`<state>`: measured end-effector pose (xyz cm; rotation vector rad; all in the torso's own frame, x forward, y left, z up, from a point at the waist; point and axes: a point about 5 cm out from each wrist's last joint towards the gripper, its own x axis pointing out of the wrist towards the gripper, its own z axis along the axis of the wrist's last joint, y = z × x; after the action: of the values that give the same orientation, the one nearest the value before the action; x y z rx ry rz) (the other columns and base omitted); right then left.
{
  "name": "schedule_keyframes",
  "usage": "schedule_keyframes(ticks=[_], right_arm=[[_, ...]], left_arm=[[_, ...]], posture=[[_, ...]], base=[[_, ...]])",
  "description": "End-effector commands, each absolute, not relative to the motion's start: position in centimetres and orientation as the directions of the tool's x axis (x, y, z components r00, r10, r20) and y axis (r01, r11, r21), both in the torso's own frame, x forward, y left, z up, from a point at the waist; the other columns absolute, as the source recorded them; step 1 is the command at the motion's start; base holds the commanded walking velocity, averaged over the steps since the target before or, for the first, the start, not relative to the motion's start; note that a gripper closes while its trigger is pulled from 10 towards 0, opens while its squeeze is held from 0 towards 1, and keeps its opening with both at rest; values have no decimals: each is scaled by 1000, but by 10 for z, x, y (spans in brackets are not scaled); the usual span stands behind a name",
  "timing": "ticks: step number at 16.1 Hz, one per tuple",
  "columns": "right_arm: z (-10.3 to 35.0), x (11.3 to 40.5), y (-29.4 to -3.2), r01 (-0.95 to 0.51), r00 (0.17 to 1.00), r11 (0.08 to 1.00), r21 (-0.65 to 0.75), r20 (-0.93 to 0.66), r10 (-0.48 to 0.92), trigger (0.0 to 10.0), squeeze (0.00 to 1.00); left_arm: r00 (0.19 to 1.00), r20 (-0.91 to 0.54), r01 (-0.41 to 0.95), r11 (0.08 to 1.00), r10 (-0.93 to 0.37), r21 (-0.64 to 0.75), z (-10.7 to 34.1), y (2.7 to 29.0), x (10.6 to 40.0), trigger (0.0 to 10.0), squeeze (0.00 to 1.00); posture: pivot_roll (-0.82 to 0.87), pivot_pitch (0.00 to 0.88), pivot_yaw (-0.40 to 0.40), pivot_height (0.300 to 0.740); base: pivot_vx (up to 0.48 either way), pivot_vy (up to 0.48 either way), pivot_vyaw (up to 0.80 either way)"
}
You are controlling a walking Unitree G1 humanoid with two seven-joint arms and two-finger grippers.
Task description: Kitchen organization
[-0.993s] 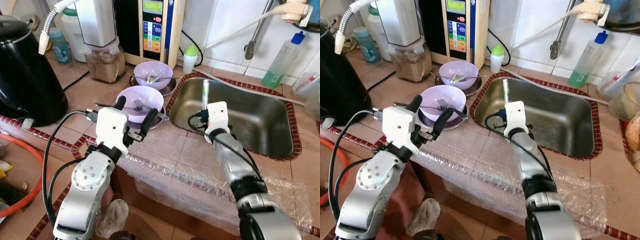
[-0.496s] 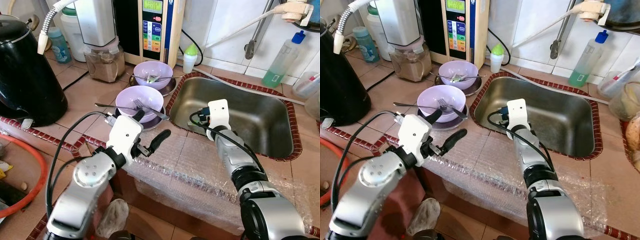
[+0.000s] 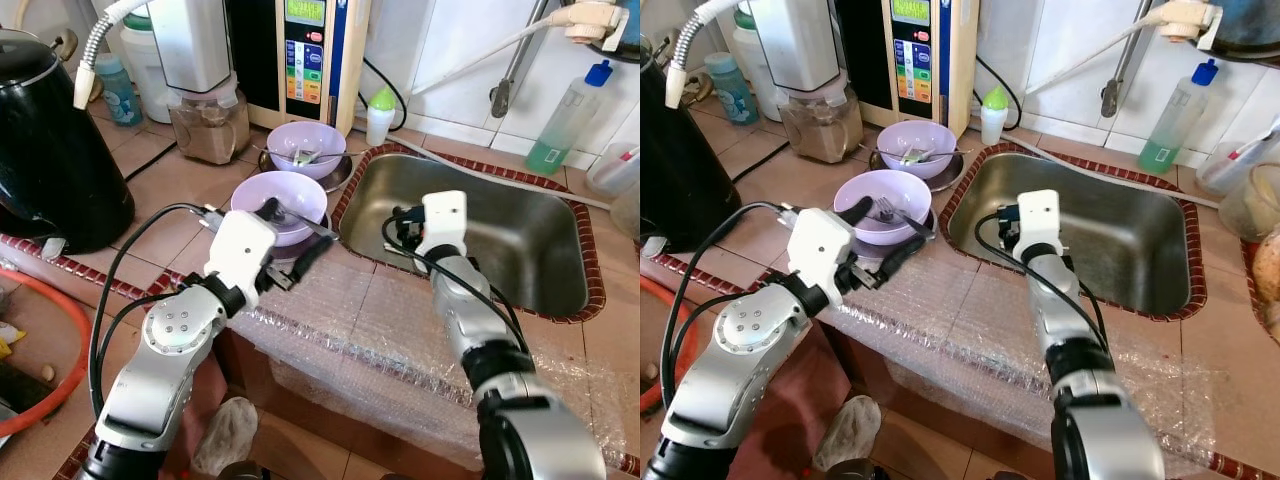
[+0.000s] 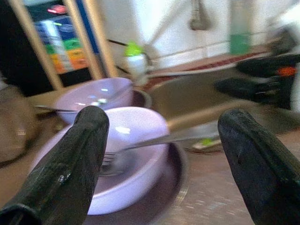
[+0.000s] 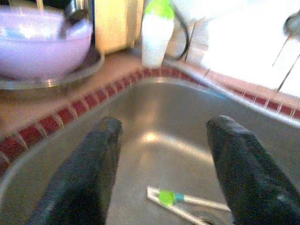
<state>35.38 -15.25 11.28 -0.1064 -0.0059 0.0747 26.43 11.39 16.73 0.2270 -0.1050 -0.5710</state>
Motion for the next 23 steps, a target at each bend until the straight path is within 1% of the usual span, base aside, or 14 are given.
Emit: schedule_keyframes(ticks=[1,2,3,5,10,12,17,20,21,23], right_arm=[[124,352,-154,-50,996,995,-92,75,57,10000,1000],[129,346,-154,-44,991,994,-98,124,56,10000,1000],[131,343,-154,-38,989,995,-95,137,51,10000,1000],[131,338,-154,-38,988,994,-99,145,52,10000,1000],[129,317,-157,-76,986,990,-116,141,92,10000,992],[121,307,-164,-69,990,990,-125,114,84,10000,0],[120,299,-162,-64,992,991,-119,104,77,10000,0],[121,294,-155,-168,980,980,-109,86,177,10000,0],[120,291,-153,-206,974,971,-119,71,215,10000,0],[117,284,-160,-206,975,962,-178,45,217,10000,0]], left_arm=[[869,107,441,854,-483,276,178,121,271,10000,0],[880,116,422,871,-460,252,178,125,275,10000,0],[863,99,458,850,-496,261,175,122,274,10000,0],[835,91,493,812,-542,312,169,114,274,10000,0],[796,101,534,771,-597,345,167,99,284,10000,0],[769,106,557,742,-630,371,168,93,285,10000,0],[711,117,608,689,-694,394,171,82,284,10000,0],[678,22,649,612,-735,452,153,80,282,10000,0],[680,13,645,608,-733,463,150,80,283,10000,0],[690,19,635,617,-724,465,149,80,287,10000,0]], posture=[[50,0,8,740],[47,0,7,740],[47,0,7,740],[40,0,6,740],[5,0,23,740],[-7,4,32,740],[-20,10,43,740],[-17,19,37,740],[-17,19,37,740],[-25,34,30,740]], base=[[0,0,0],[0,0,0],[0,0,0],[0,0,0],[0,0,0],[0,0,0],[0,0,0],[0,0,0],[0,0,0],[0,0,0]])
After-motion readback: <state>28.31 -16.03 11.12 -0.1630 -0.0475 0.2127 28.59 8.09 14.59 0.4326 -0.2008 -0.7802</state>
